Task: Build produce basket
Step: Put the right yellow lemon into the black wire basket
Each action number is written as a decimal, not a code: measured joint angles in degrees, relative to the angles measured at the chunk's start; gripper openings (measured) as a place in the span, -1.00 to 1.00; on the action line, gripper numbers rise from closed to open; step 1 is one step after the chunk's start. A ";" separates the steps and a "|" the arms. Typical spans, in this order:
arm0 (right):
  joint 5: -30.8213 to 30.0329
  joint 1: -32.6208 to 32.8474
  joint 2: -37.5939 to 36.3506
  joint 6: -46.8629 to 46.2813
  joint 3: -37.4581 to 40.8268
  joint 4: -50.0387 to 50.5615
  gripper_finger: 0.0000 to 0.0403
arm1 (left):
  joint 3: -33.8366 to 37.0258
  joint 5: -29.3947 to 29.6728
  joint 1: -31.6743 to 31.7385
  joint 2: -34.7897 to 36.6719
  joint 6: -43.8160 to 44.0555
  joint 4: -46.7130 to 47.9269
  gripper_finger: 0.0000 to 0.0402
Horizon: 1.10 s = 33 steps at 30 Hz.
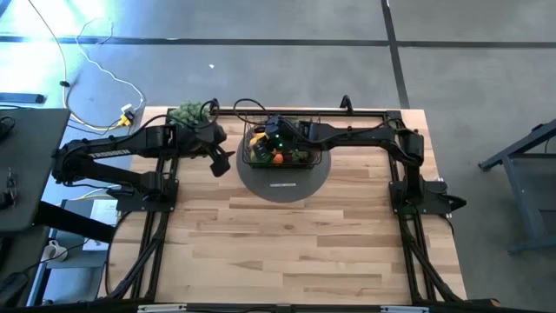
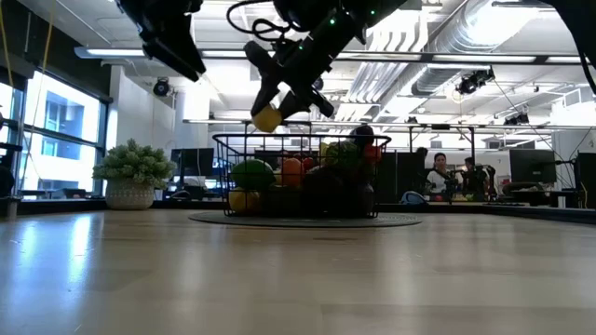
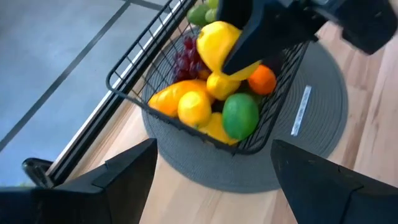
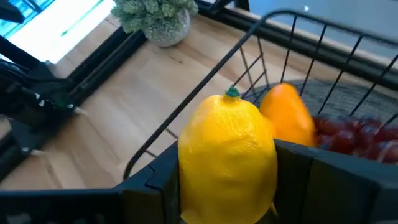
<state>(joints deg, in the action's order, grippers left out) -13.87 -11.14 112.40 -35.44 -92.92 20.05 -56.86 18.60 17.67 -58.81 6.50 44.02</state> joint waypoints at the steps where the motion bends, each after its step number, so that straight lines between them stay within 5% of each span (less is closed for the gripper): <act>1: 0.02 -0.40 0.00 0.96 0.00 0.03 -0.24 | 0.00 0.01 0.00 0.00 0.47 -0.42 0.52; 18: 12.59 -8.45 0.00 1.68 0.00 9.31 -0.22 | 0.00 0.48 0.00 0.00 3.35 -2.42 0.52; 27: 14.14 -8.76 0.00 1.75 0.00 9.27 0.24 | 0.00 -3.86 -0.07 3.77 9.97 -2.26 0.52; 33: 20.40 -8.76 -0.01 -2.12 0.00 9.12 0.30 | 0.00 -1.83 -0.07 9.57 10.91 -0.97 0.52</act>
<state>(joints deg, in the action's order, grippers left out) 6.54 -19.90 112.39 -37.56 -92.92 29.17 -56.86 16.77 17.61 -49.23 17.41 43.06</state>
